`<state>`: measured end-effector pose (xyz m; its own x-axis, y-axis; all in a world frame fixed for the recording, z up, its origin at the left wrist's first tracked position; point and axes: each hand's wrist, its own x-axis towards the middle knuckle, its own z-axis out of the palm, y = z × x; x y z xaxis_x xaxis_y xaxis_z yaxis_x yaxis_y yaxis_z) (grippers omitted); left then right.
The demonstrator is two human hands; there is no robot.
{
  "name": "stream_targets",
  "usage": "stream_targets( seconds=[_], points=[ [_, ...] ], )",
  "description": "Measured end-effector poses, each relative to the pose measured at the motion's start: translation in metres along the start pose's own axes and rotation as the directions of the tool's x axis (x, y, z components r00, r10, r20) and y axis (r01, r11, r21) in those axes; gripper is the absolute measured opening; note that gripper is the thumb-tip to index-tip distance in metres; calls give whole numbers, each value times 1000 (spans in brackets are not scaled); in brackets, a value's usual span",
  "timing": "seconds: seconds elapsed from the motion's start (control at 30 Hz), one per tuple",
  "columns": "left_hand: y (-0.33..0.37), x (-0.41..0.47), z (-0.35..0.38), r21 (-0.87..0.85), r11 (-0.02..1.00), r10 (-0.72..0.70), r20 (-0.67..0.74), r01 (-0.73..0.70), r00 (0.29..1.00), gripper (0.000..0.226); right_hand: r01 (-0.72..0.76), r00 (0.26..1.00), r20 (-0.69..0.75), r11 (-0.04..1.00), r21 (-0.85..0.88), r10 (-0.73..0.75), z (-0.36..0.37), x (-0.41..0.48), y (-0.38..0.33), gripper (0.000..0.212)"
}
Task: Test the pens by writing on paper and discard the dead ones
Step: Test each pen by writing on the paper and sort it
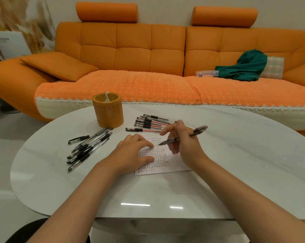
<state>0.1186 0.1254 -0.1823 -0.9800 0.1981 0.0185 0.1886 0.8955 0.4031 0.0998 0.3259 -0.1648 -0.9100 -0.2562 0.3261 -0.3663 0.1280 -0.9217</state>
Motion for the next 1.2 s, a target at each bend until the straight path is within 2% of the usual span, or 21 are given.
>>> stream_targets(
  seconds=[0.07,0.1,0.17,0.23,0.3,0.43,0.53,0.77,1.2],
  points=[
    [0,0,-1,-4,1000,2,2,-2,1000,48,-214,975,98,960,180,199,-3,0,-3,65],
    [0,0,-1,-3,1000,4,0,-4,1000,48,-286,953,161,936,205,256,-4,-1,-4,59],
    [0,0,-2,-3,1000,2,-4,-2,1000,48,-352,915,270,921,169,301,-5,-5,-4,30],
    [-1,0,-1,-5,1000,-3,-1,3,1000,49,-344,898,319,936,80,303,-3,-9,-4,2],
    [-2,0,-2,4,1000,-9,11,9,1000,50,-326,892,324,945,-17,314,0,-13,-2,10],
    [-2,0,-5,15,1000,-18,44,17,999,55,-230,899,347,963,-143,266,5,-19,2,9],
    [-2,0,-6,14,1000,-19,53,18,998,57,-197,894,379,969,-148,240,4,-21,4,5],
    [-3,0,-7,1,1000,-20,59,19,998,61,-145,901,378,969,-201,213,3,-19,7,15],
    [-1,0,-8,0,999,-39,73,39,997,65,-122,901,375,956,-266,219,5,-22,4,18]
  ],
)
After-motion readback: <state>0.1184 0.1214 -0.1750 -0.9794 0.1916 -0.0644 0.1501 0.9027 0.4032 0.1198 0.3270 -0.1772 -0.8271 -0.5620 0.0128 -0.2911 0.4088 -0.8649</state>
